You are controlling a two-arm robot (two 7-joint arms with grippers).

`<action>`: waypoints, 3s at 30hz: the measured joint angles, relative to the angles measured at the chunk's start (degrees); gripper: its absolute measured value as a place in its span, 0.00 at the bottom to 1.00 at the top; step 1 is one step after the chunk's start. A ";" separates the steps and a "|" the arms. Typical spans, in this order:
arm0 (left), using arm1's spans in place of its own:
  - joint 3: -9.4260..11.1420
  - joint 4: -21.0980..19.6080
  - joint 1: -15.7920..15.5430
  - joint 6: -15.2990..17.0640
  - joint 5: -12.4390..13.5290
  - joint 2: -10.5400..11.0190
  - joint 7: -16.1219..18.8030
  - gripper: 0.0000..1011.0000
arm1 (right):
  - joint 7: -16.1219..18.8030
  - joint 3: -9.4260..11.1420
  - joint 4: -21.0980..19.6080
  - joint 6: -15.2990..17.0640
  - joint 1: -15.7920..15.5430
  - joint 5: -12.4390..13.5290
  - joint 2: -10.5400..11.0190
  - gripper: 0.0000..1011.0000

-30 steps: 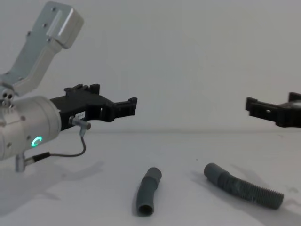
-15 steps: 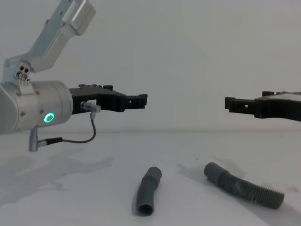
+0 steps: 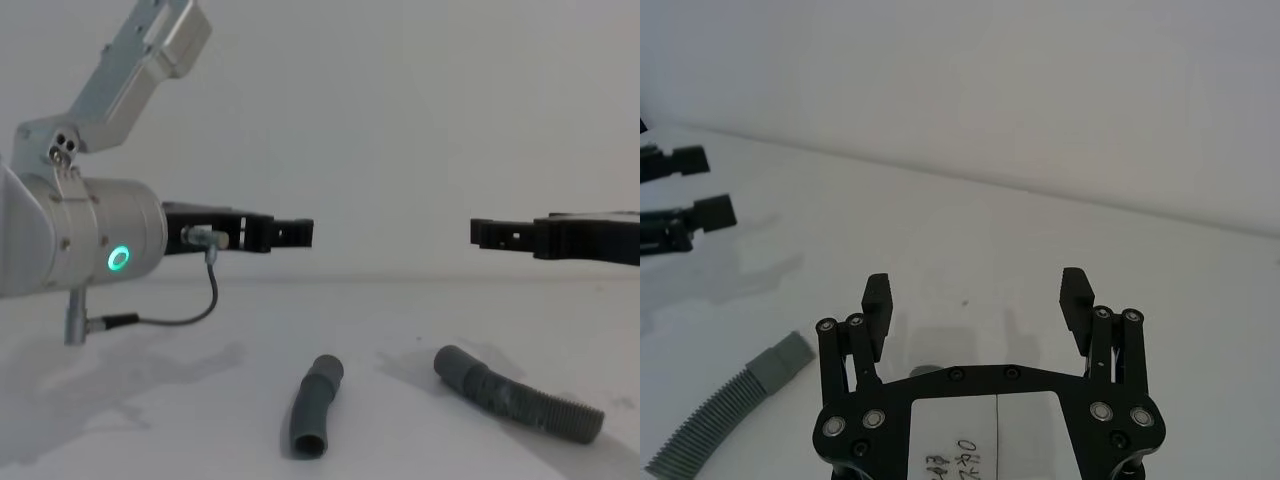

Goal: Use both hands to pick up one end of the pipe from the table, align the ends, and insert them.

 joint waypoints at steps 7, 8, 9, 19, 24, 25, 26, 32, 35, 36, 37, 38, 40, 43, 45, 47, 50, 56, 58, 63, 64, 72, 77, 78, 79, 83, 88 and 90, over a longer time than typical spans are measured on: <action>-0.82 -5.07 4.99 3.96 0.29 -0.93 4.47 0.99 | -0.74 0.11 -0.63 1.26 -1.23 0.44 -0.78 0.99; -0.88 -5.40 5.39 4.21 0.29 -0.97 4.67 0.99 | -0.74 0.11 -0.63 1.26 -1.23 0.44 -0.78 0.99; -0.88 -5.40 5.39 4.21 0.29 -0.97 4.67 0.99 | -0.77 0.11 -0.66 1.37 -1.33 0.45 -0.82 0.99; -1.52 -8.07 8.85 6.34 -0.93 -0.54 3.65 0.99 | -0.53 -0.55 -0.61 2.67 -1.92 0.46 -1.14 0.99; -1.50 -8.32 9.28 6.94 -1.75 -0.26 1.98 0.99 | -0.09 -0.91 -0.23 3.30 -1.78 0.57 -1.13 0.99; -1.47 -8.35 9.33 7.06 -1.89 -0.21 1.70 0.99 | 0.01 -0.98 -0.15 3.38 -1.74 0.60 -1.13 0.99; -1.37 -8.39 9.38 7.35 -2.17 -0.16 1.11 0.99 | 0.21 -1.12 0.05 3.60 -1.62 0.73 -1.13 0.99; -1.08 -8.49 9.57 8.85 -3.08 -0.17 -0.50 0.99 | 1.01 -1.77 1.15 4.28 -0.95 1.16 -1.15 0.99; -1.05 -8.52 9.71 9.50 -3.20 -0.32 -0.55 0.99 | 1.30 -2.03 1.70 4.49 -0.61 1.37 -1.20 0.99; -1.05 -8.53 9.80 9.94 -3.21 -0.48 -0.47 0.99 | 1.37 -2.08 1.81 4.52 -0.53 1.43 -1.20 0.99; -1.04 -8.53 9.84 10.17 -3.21 -0.57 -0.38 0.99 | 1.48 -2.20 2.08 4.62 -0.37 1.54 -1.22 0.99; -1.04 -8.53 9.90 10.42 -3.20 -0.70 -0.25 0.99 | 1.52 -2.24 2.20 4.67 -0.30 1.59 -1.22 0.99; -1.06 -8.53 9.98 11.17 -3.10 -0.96 0.35 0.99 | 1.65 -2.34 2.41 4.80 -0.17 1.71 -1.22 0.99; -1.12 -8.40 10.07 12.07 -2.78 -1.40 1.19 0.99 | 1.93 -2.55 2.88 5.00 0.11 1.93 -1.16 0.99; -1.20 -8.13 10.07 12.71 -2.45 -1.72 1.83 0.99 | 2.07 -2.68 3.17 5.23 0.30 2.10 -1.09 0.99; -1.25 -7.92 10.03 13.06 -2.25 -1.88 2.18 0.99 | 2.25 -2.80 3.38 5.39 0.46 2.22 -1.02 0.99; -1.30 -7.39 9.83 13.56 -1.98 -2.13 2.52 0.99 | 2.48 -3.07 3.80 5.90 0.83 2.48 -0.80 0.99; -1.10 -6.18 9.10 14.13 -1.75 -2.28 1.93 0.99 | 2.80 -3.41 4.25 6.77 1.28 2.85 -0.48 0.99; -0.86 -5.65 8.68 14.22 -1.75 -2.26 1.20 0.99 | 2.85 -3.57 4.35 7.20 1.39 2.98 -0.32 0.99; -0.26 -4.51 7.78 14.25 -1.84 -2.09 -0.83 0.99 | 2.92 -3.97 4.40 8.27 1.47 3.21 0.18 0.99; -0.04 -4.13 7.50 14.25 -1.92 -2.02 -1.65 0.99 | 2.92 -4.00 4.40 8.43 1.46 3.25 0.25 0.99; 0.98 -2.62 6.22 14.25 -2.16 -1.83 -4.50 0.99 | 2.80 -4.32 3.82 9.39 0.76 3.50 1.11 0.99; 1.33 -1.97 5.76 14.24 -2.06 -1.81 -5.38 0.99 | 2.83 -4.68 3.41 9.70 0.45 3.58 1.80 0.99; 1.36 -1.91 5.72 14.24 -2.01 -1.80 -5.41 0.99 | 2.86 -4.73 3.37 9.72 0.44 3.60 1.89 0.99; 1.39 -1.85 5.67 14.24 -1.95 -1.80 -5.44 0.99 | 2.92 -4.88 3.30 9.75 0.39 3.61 2.09 0.99; 1.47 -1.62 5.49 14.25 -1.35 -1.79 -5.43 0.99 | 3.25 -5.31 3.18 9.78 0.37 3.62 2.56 0.99; 1.55 -1.48 5.41 14.25 -0.56 -1.80 -5.09 0.99 | 3.54 -5.78 3.17 9.85 0.39 3.62 3.03 0.99; 1.58 -1.43 5.40 14.25 -0.19 -1.79 -4.87 0.99 | 3.69 -6.02 3.17 9.88 0.45 3.62 3.25 0.99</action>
